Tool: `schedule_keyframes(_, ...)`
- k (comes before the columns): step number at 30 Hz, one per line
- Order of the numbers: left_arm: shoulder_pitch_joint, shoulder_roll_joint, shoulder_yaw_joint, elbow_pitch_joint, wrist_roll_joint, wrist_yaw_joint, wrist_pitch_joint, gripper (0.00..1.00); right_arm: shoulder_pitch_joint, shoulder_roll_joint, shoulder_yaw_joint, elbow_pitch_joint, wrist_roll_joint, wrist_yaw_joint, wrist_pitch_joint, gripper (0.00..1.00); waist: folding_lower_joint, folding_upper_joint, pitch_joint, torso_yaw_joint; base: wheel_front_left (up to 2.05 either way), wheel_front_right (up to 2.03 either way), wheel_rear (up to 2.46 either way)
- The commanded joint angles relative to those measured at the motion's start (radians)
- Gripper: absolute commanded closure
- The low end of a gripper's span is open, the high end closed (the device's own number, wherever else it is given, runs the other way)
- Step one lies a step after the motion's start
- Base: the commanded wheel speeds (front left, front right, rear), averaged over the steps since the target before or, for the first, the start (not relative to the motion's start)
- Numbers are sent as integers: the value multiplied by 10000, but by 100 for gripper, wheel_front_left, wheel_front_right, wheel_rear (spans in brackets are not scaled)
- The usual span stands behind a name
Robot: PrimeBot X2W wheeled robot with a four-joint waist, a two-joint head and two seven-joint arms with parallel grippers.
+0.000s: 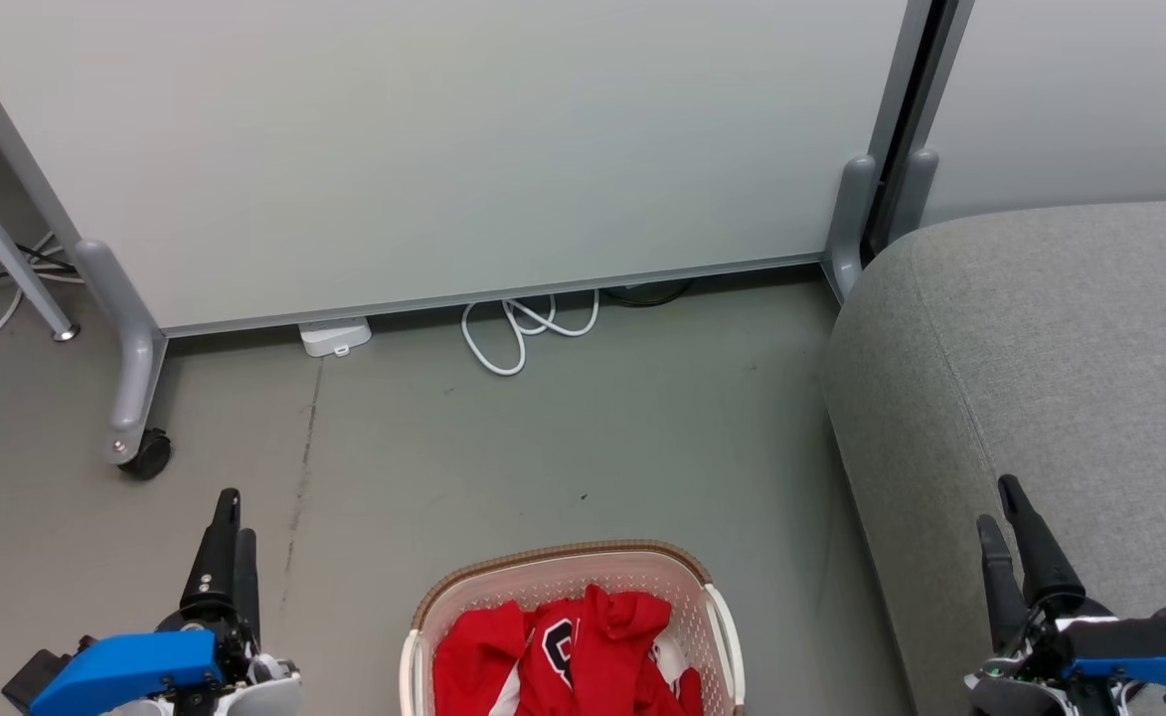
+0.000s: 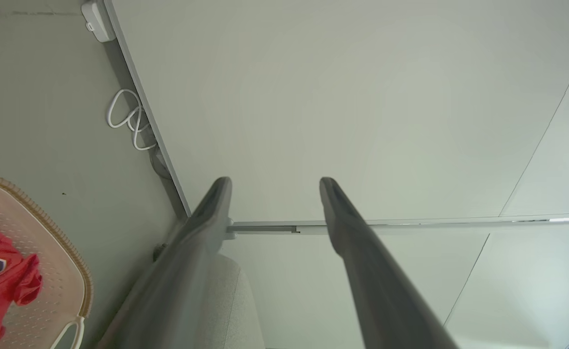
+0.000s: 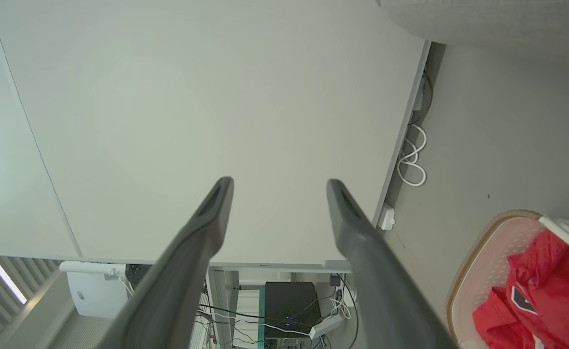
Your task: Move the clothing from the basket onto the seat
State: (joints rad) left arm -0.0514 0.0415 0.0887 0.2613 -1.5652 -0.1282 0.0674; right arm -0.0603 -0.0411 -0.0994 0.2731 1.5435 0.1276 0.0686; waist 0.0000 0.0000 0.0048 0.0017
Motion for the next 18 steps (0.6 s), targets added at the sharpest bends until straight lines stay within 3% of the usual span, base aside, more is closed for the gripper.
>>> schedule_keyframes(1,-291,59,-29,-249,222,-6,-88,0,-201,-37,33,-233,-231,15,-84,0,0,0,1,5,0,0,0)
schedule_keyframes(3,-303,61,-47,-291,596,-6,-183,0,-202,-39,56,-291,-516,16,-180,0,0,0,5,10,0,0,0)
schedule_keyframes(4,-336,63,-69,-364,1293,-7,-319,0,-211,-42,97,-379,-1043,17,-318,0,0,0,11,20,0,0,0)
schedule_keyframes(9,-364,66,-124,-483,2000,10,-454,0,-220,-53,211,-498,-1739,18,-453,0,0,0,17,29,0,0,0)
schedule_keyframes(18,-376,72,-571,-838,4196,396,-827,0,-203,-92,437,-784,-3798,21,-827,0,0,0,24,58,0,0,0)
